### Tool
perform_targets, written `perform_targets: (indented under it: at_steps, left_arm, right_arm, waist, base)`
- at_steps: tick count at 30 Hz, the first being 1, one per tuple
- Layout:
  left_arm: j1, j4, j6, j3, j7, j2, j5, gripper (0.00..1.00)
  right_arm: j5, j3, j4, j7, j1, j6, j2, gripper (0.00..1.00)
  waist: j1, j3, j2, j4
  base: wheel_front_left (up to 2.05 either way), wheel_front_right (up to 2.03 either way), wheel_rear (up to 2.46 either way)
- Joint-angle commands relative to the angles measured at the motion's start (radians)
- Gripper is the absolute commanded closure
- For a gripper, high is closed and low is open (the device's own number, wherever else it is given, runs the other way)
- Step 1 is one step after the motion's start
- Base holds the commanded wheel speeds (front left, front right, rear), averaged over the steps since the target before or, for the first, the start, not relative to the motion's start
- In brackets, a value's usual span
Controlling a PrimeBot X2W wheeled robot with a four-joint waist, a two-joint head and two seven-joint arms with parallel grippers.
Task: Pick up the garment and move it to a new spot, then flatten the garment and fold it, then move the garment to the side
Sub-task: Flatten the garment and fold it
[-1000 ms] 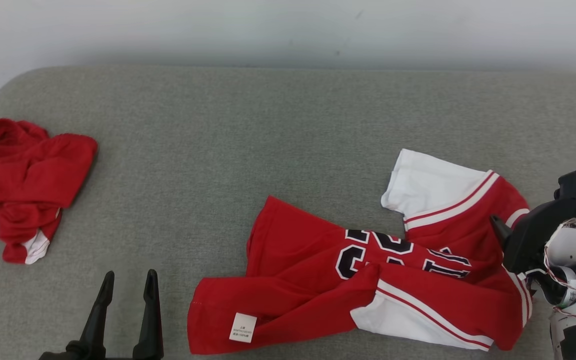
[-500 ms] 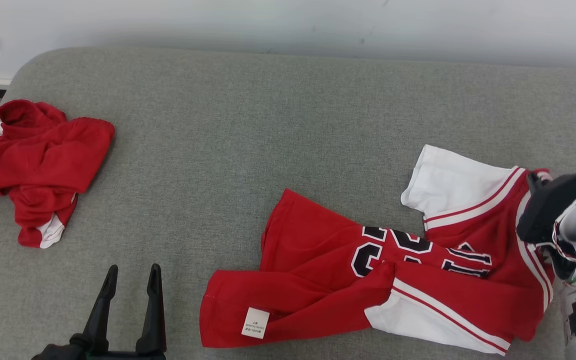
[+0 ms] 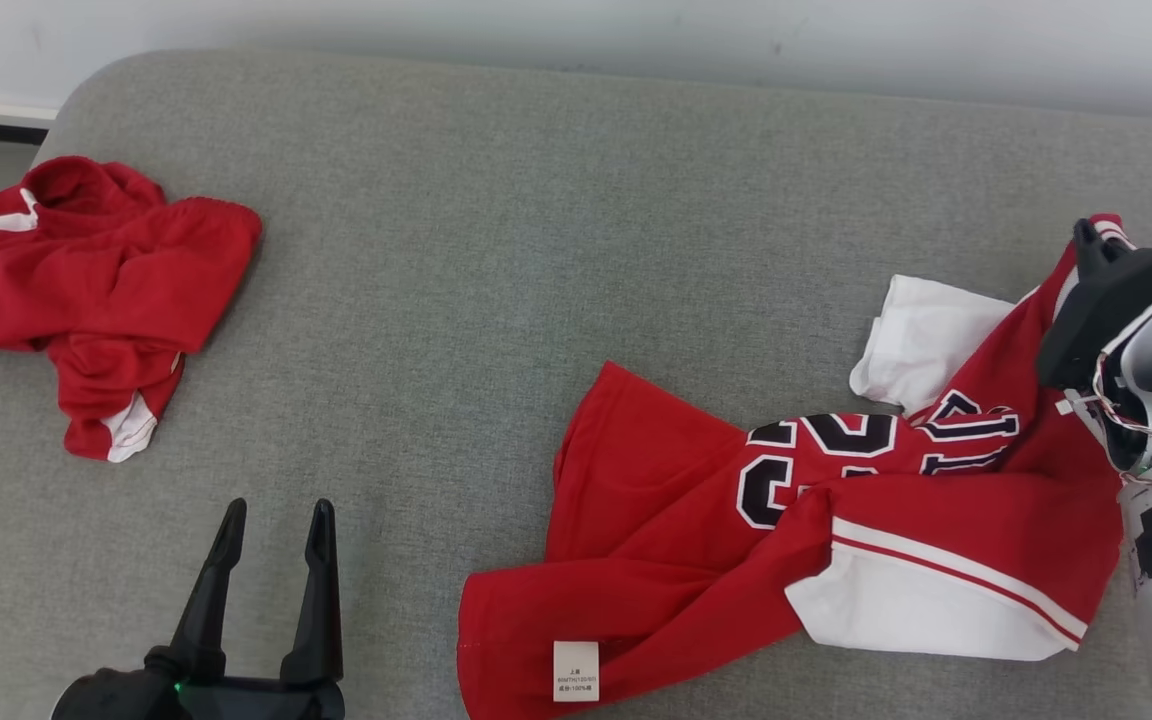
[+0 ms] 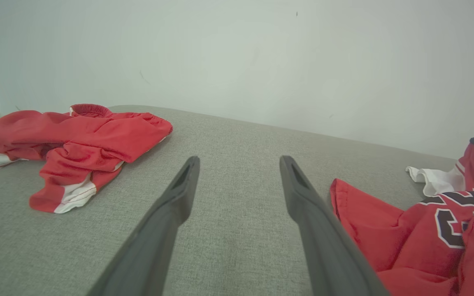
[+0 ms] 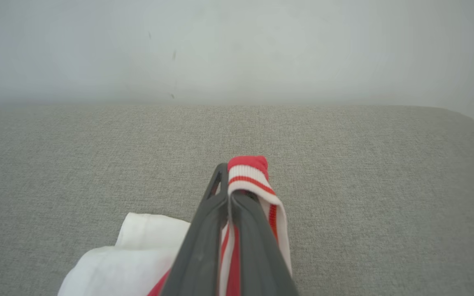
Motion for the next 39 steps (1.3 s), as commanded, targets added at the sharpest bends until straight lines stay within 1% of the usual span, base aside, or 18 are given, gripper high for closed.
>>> perform_targets:
  at_steps: [1,4,8,14,17,20,23,26,29,33,36,39]
  left_arm:
    - [-0.017,-0.009,0.001,0.001,-0.003,0.003,-0.007,0.00]
    - [-0.017,-0.013,0.001,0.010,-0.003,-0.001,-0.008,0.00]
    - [0.000,-0.008,0.001,0.022,-0.003,-0.003,-0.008,0.00]
    - [0.030,-0.002,0.001,0.039,-0.003,-0.007,-0.001,0.00]
    - [0.042,0.000,0.001,0.039,-0.003,-0.011,0.006,0.00]
    - [0.058,0.009,0.001,0.048,-0.003,-0.016,0.014,0.00]
    - [0.075,0.022,0.001,0.053,-0.003,-0.022,0.017,0.00]
    - [0.093,0.035,0.001,0.057,-0.003,-0.026,0.020,0.00]
    - [0.108,0.045,0.001,0.061,-0.003,-0.028,0.021,0.00]
    - [0.118,0.044,0.001,0.066,-0.003,-0.031,0.019,0.00]
    - [0.120,0.041,0.001,0.063,-0.003,-0.028,0.018,0.00]
    - [0.115,0.040,0.001,0.060,-0.003,-0.023,0.013,0.00]
  right_arm:
    - [-0.005,0.019,0.023,-0.017,-0.024,0.001,-0.006,0.00]
    - [0.024,0.034,0.065,-0.019,-0.034,0.001,-0.001,0.00]
    - [0.062,0.053,0.087,-0.017,-0.012,0.001,-0.016,0.00]
    - [0.109,0.063,0.047,-0.012,0.059,0.001,-0.023,0.00]
    - [0.127,0.077,-0.035,-0.055,0.122,0.001,-0.042,0.00]
    - [0.134,0.092,-0.141,-0.132,0.221,0.001,-0.034,0.00]
    - [0.138,0.096,-0.245,-0.201,0.332,0.001,-0.014,0.00]
    - [0.148,0.090,-0.323,-0.234,0.446,0.001,0.012,0.00]
    - [0.158,0.071,-0.368,-0.206,0.551,0.001,0.059,0.00]
    - [0.155,0.013,-0.407,-0.131,0.650,0.001,0.114,0.00]
    - [0.152,-0.030,-0.414,-0.058,0.696,0.001,0.146,0.00]
    - [0.167,-0.047,-0.413,0.022,0.717,0.001,0.164,0.00]
  waist:
    - [-0.0001,0.016,-0.0001,0.015]
    - [-0.0001,0.017,-0.0001,0.017]
    - [-0.0001,-0.004,-0.0001,0.007]
    - [-0.0001,-0.047,-0.0001,-0.021]
    - [-0.0001,-0.072,-0.0001,-0.036]
    - [-0.0001,-0.100,-0.0001,-0.052]
    - [-0.0001,-0.129,-0.0001,-0.066]
    - [-0.0001,-0.154,-0.0001,-0.076]
    - [-0.0001,-0.179,-0.0001,-0.085]
    - [-0.0001,-0.190,-0.0001,-0.094]
    - [-0.0001,-0.191,-0.0001,-0.095]
    - [-0.0001,-0.188,-0.0001,-0.093]
  base:
    - [0.00,0.00,0.00]
    - [0.00,0.00,0.00]
    - [0.00,0.00,0.00]
    - [0.00,0.00,0.00]
    - [0.00,0.00,0.00]
    - [0.00,0.00,0.00]
    - [0.00,0.00,0.00]
    - [0.00,0.00,0.00]
    - [0.00,0.00,0.00]
    - [0.00,0.00,0.00]
    - [0.00,0.00,0.00]
    - [0.00,0.00,0.00]
